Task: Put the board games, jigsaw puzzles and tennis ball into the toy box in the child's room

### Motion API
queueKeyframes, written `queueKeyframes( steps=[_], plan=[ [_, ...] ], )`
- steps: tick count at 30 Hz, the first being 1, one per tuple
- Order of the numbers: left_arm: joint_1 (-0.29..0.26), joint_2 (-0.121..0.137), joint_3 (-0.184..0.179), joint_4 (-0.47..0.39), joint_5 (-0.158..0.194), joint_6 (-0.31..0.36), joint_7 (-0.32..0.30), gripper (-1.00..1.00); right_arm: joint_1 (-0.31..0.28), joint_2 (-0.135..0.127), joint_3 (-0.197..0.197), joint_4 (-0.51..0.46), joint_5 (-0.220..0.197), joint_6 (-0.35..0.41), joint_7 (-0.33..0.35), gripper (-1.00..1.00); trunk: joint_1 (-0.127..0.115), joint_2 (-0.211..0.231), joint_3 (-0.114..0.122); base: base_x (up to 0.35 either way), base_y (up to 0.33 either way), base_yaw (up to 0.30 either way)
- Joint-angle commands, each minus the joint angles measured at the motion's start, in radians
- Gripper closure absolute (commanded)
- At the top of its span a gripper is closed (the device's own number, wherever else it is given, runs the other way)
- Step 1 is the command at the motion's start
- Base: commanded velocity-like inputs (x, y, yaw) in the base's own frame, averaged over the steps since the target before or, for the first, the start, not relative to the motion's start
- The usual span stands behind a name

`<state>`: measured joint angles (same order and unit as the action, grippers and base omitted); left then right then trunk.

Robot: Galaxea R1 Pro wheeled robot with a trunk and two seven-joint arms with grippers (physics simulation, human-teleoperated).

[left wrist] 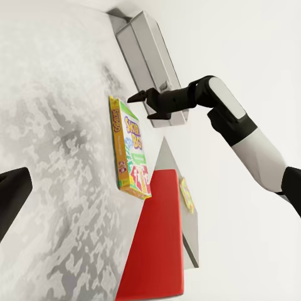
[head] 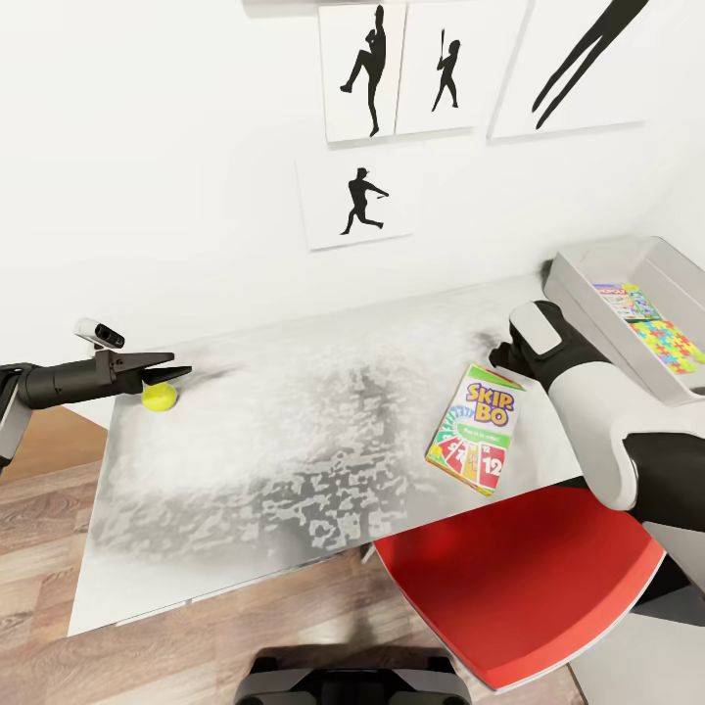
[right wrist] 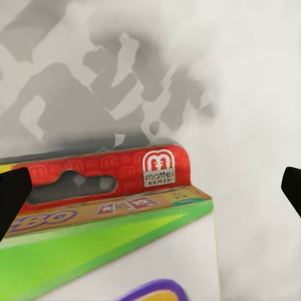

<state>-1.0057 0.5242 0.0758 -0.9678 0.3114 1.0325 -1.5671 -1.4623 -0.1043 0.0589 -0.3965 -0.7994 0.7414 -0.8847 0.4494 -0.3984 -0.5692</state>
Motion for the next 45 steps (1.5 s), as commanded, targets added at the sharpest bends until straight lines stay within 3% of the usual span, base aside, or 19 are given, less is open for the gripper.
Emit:
queueKeyframes(
  steps=[1,28,33,35,38,45],
  plan=[
    [-0.001,0.0,-0.001,0.0,0.0,0.011,-0.004,-1.0,0.0,-0.001,0.006,-0.001,-0.008,0.005,-0.006,-1.0,0.001,-0.002,-0.001,0.0,0.0,0.0],
    [-0.001,0.0,-0.001,0.0,0.0,0.011,-0.004,-1.0,0.005,-0.001,0.003,0.004,-0.01,0.004,-0.007,-1.0,0.001,-0.002,-0.001,-0.013,0.0,0.0],
    [-0.001,0.0,-0.001,0.0,0.001,0.011,-0.004,-1.0,0.005,0.0,-0.001,0.053,-0.011,0.003,-0.007,-1.0,0.001,-0.002,-0.001,0.0,0.0,0.0],
    [-0.001,0.0,-0.001,0.0,0.001,0.011,-0.004,-1.0,0.005,0.0,-0.013,0.078,-0.016,0.003,-0.007,-1.0,0.001,-0.002,-0.001,0.0,0.0,0.0],
    [-0.001,0.0,-0.002,0.0,0.001,0.011,-0.004,-1.0,0.005,0.0,-0.072,0.094,-0.021,0.004,-0.005,-1.0,0.001,-0.002,-0.001,0.0,0.0,0.0],
    [0.0,0.0,-0.002,0.0,0.001,0.011,-0.004,-1.0,0.005,0.0,-0.106,0.096,-0.023,0.003,-0.002,-1.0,0.001,-0.002,-0.001,0.0,0.0,0.0]
  ],
)
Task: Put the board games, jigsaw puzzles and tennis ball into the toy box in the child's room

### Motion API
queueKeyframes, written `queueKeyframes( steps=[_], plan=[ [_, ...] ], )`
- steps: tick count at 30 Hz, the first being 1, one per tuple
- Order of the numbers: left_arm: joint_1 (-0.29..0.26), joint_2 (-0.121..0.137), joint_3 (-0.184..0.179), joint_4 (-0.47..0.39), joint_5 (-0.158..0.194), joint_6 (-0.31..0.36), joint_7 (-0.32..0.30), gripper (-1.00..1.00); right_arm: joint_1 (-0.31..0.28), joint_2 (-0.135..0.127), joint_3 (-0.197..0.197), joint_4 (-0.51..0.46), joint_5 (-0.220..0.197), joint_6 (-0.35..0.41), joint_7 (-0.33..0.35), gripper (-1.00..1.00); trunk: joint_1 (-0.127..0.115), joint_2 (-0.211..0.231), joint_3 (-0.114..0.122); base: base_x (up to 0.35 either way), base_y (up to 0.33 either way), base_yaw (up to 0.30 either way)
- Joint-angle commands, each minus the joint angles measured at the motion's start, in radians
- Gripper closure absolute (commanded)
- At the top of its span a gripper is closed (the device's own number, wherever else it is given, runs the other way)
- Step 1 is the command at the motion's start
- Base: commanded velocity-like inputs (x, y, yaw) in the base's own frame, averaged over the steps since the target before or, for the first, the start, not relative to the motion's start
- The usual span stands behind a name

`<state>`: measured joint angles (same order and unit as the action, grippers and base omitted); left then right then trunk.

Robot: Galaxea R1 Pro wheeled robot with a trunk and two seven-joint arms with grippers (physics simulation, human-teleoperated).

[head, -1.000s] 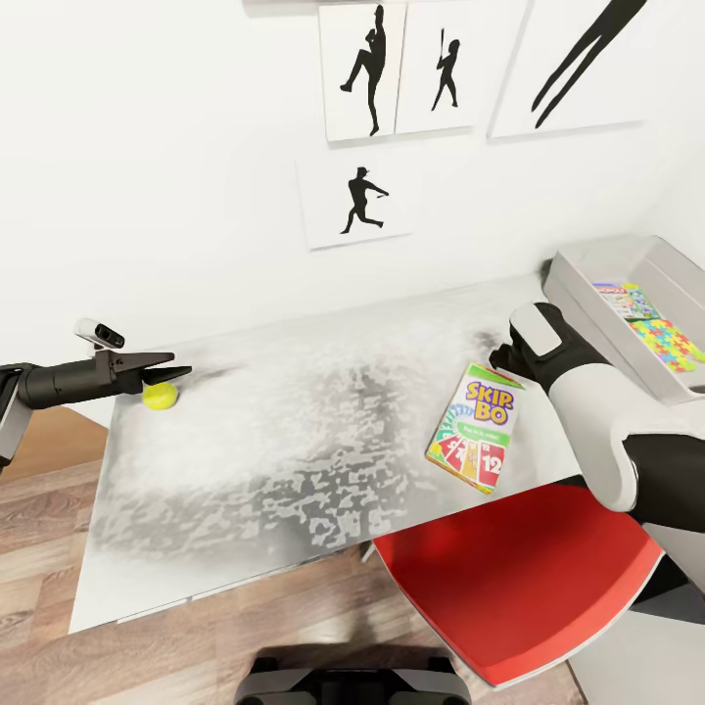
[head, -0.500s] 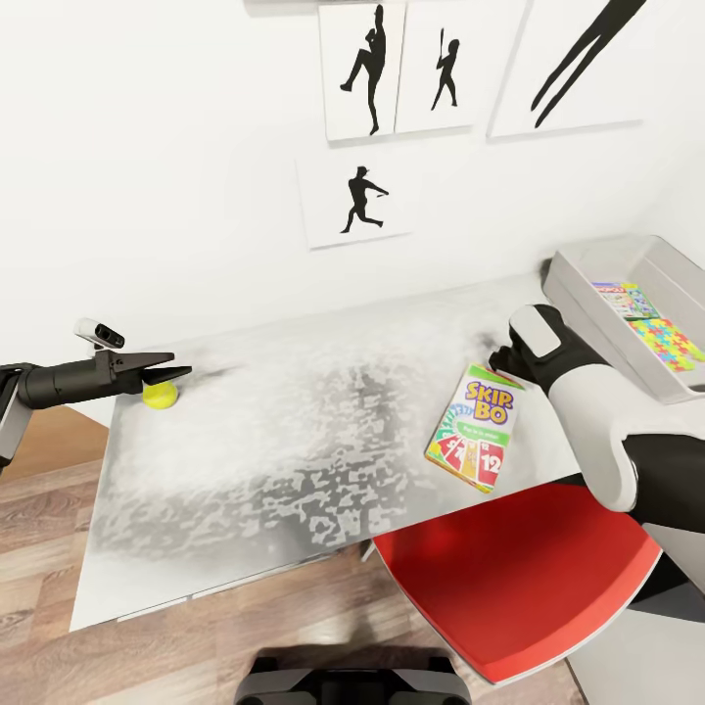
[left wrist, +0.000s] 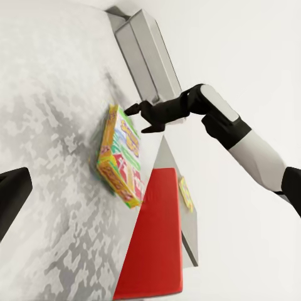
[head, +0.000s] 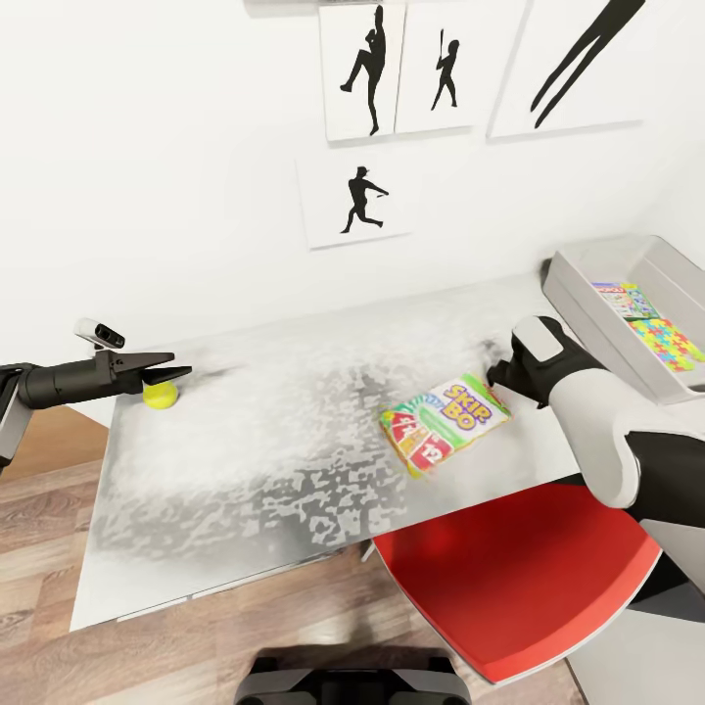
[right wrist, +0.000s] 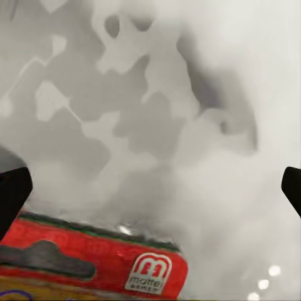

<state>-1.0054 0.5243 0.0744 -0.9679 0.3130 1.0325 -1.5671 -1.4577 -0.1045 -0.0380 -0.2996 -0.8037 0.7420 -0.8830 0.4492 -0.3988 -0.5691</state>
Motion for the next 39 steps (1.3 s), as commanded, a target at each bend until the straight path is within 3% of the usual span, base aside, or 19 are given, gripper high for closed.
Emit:
queueKeyframes(
  steps=[1,7,19,39],
  plan=[
    [-0.001,0.0,-0.001,0.0,0.0,0.011,-0.004,-1.0,0.0,0.0,-0.009,-0.001,-0.018,0.002,0.001,-1.0,0.001,-0.001,-0.002,0.0,0.0,0.0],
    [-0.001,0.0,-0.001,0.0,0.0,0.011,-0.004,-1.0,0.0,0.001,-0.009,-0.001,-0.017,-0.002,0.035,-1.0,0.001,-0.001,-0.002,-0.008,0.0,0.0],
    [0.0,0.0,-0.001,0.0,0.0,0.011,-0.004,-1.0,0.0,0.002,-0.01,-0.001,-0.017,-0.001,0.039,-1.0,0.001,-0.001,-0.002,-0.072,0.008,0.0],
    [0.0,0.0,-0.002,0.0,0.0,0.011,-0.004,-1.0,0.001,0.002,-0.008,-0.001,-0.017,-0.001,0.042,-1.0,0.001,-0.001,-0.002,-0.037,0.118,0.0]
  ],
)
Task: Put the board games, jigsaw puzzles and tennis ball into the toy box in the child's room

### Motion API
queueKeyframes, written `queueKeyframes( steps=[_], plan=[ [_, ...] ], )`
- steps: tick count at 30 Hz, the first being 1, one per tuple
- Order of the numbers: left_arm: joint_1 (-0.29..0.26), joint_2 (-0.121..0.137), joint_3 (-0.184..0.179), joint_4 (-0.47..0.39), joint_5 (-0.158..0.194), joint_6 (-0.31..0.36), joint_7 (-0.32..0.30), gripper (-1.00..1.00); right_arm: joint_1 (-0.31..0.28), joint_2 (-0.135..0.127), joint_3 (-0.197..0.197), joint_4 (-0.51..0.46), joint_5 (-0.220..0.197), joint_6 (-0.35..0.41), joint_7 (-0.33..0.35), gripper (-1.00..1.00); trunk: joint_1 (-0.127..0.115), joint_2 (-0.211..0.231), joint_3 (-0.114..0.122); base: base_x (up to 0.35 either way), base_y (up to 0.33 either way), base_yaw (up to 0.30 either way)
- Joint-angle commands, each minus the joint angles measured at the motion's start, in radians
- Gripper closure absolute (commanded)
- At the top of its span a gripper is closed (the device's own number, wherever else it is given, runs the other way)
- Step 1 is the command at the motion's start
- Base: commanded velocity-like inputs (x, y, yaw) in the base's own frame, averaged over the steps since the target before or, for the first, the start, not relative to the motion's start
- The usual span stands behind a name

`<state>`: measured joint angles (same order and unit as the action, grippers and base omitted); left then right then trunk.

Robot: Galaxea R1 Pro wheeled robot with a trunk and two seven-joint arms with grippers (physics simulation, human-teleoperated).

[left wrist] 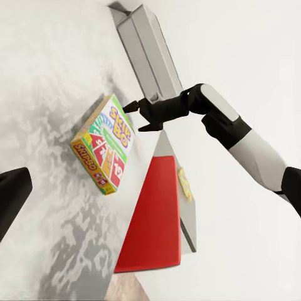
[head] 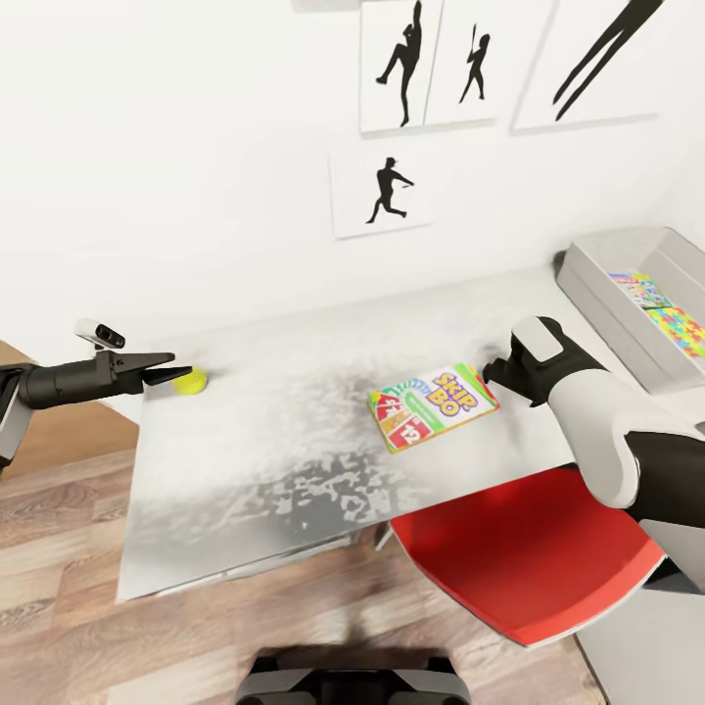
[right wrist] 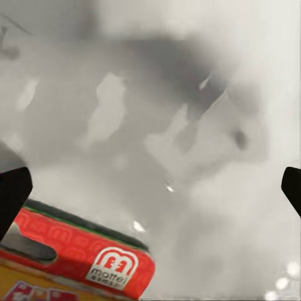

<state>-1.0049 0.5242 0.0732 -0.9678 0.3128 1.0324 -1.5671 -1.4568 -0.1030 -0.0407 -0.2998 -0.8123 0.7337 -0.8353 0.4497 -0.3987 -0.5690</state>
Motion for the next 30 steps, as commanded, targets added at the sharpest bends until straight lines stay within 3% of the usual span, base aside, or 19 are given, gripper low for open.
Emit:
queueKeyframes(
  steps=[1,30],
  plan=[
    [-0.001,0.0,0.0,0.0,0.0,0.011,-0.004,-1.0,0.001,0.0,-0.005,-0.001,-0.008,0.007,-0.005,-1.0,0.0,-0.001,-0.002,-0.132,0.058,0.0],
    [0.0,0.0,-0.001,0.0,0.0,0.011,-0.004,-1.0,0.001,0.0,-0.005,-0.001,-0.009,0.008,-0.003,-1.0,0.0,-0.001,-0.002,-0.057,0.172,0.0]
  ],
)
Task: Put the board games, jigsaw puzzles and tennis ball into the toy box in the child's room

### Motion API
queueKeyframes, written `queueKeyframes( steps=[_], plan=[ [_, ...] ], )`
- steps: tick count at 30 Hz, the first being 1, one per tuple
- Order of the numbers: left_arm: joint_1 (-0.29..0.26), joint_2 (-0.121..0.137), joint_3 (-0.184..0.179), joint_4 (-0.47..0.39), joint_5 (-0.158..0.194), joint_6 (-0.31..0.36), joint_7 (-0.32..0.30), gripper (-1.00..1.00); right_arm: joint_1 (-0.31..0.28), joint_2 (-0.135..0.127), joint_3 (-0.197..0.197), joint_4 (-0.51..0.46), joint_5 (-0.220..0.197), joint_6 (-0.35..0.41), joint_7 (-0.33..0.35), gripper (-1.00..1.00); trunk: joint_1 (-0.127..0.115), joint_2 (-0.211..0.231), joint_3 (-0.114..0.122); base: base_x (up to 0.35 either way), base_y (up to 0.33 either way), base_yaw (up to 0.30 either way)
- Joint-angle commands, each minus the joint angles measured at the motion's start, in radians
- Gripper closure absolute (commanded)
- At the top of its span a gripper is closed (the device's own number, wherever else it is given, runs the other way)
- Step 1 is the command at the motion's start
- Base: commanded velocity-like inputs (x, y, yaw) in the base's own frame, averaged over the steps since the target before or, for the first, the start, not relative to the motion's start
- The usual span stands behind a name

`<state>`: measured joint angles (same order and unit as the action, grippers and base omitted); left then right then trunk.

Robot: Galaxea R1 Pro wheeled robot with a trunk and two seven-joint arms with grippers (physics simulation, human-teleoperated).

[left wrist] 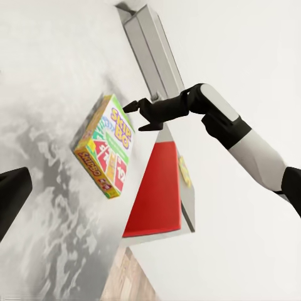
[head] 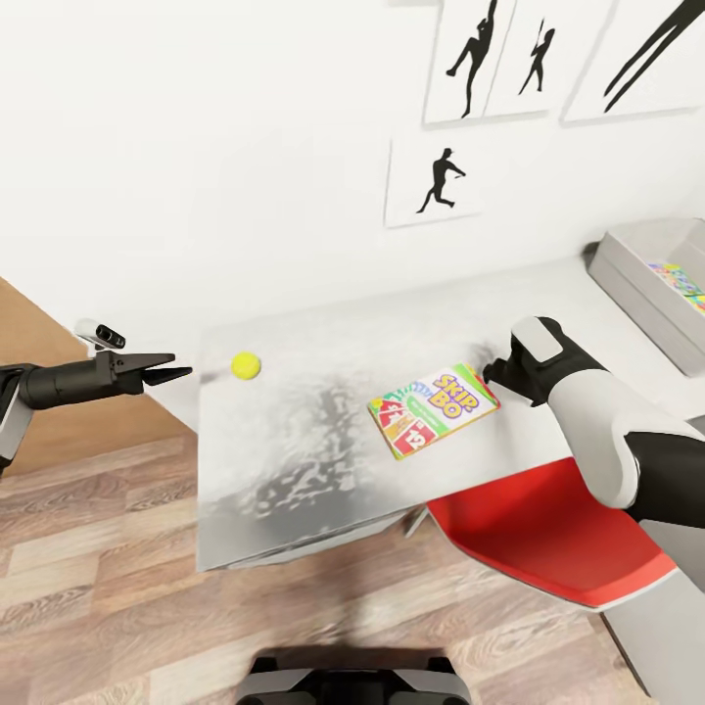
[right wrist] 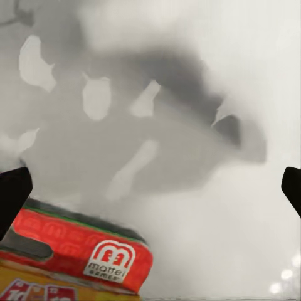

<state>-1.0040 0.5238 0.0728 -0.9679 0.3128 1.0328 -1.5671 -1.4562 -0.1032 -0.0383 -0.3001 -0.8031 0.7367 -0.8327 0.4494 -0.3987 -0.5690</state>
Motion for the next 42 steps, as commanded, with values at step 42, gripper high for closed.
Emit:
queueKeyframes(
  steps=[42],
  plan=[
    [-0.001,-0.001,-0.002,0.0,-0.001,0.01,-0.004,-1.0,0.0,0.002,-0.008,-0.001,-0.019,0.006,-0.005,-1.0,0.001,-0.001,-0.002,-0.083,0.181,0.0]
  ],
)
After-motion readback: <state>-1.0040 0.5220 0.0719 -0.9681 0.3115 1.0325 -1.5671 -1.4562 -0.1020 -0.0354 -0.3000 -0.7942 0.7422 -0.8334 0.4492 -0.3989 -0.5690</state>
